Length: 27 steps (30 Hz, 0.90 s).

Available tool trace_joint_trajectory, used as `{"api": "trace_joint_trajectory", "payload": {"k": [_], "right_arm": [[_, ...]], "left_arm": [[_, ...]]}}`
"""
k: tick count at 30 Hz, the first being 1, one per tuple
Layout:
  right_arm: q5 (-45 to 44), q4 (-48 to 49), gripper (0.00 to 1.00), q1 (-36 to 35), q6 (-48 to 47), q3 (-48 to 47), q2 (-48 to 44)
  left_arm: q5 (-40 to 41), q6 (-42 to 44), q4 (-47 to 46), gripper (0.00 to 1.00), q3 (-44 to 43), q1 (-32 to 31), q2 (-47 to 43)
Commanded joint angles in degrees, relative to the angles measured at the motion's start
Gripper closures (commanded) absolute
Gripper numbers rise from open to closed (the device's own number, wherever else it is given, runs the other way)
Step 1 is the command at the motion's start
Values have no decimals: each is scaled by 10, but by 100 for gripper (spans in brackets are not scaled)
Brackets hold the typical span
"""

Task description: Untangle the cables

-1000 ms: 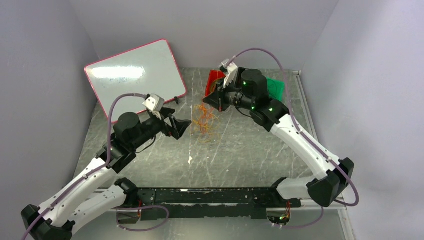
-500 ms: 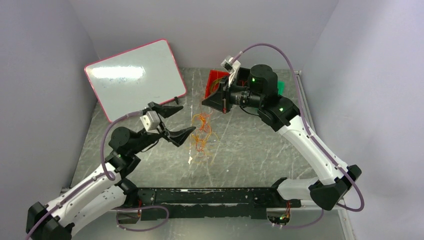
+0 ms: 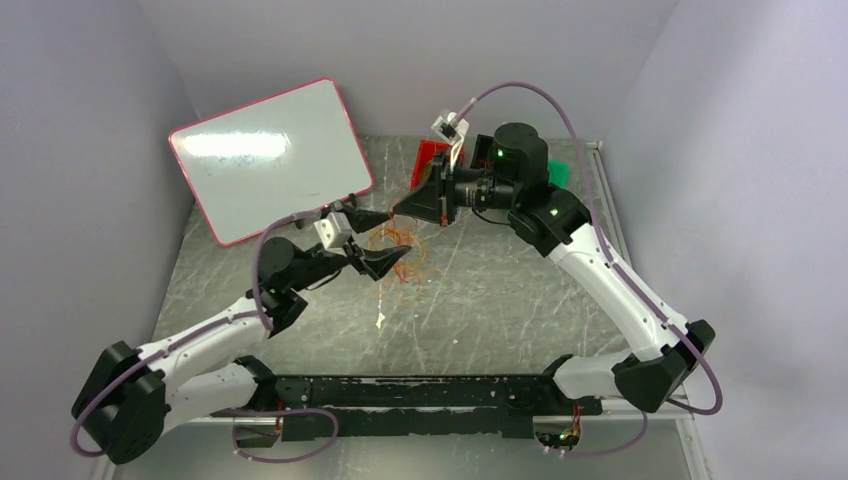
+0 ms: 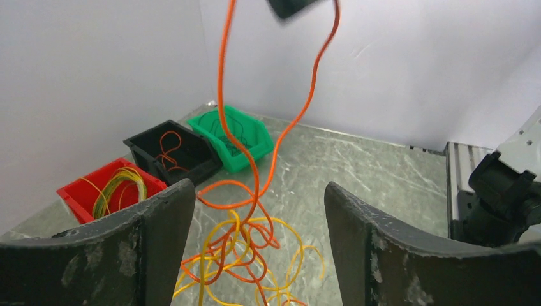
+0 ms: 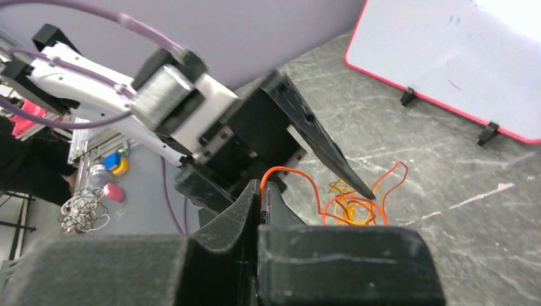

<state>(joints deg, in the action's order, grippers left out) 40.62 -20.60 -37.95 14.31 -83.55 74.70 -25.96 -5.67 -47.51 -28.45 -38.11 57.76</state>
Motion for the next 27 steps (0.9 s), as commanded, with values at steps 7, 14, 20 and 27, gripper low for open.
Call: {"api": "trace_joint_trajectory", "payload": {"k": [7,14,20,27], "right_arm": [[63,5,100,-6,6,-134,38],[27,9,100,-6,8,-196,35],[-33,16,100,-5,8,-233,29],[-97,32,100,-5,9,-262,25]], "left_arm": [[-10,-5,-111,40,-6,-19,94],[-20,-7,-78,59,18,-23,107],[-18,-17,-48,67,82,-36,86],[17,-28,-25,67,136,-63,58]]}}
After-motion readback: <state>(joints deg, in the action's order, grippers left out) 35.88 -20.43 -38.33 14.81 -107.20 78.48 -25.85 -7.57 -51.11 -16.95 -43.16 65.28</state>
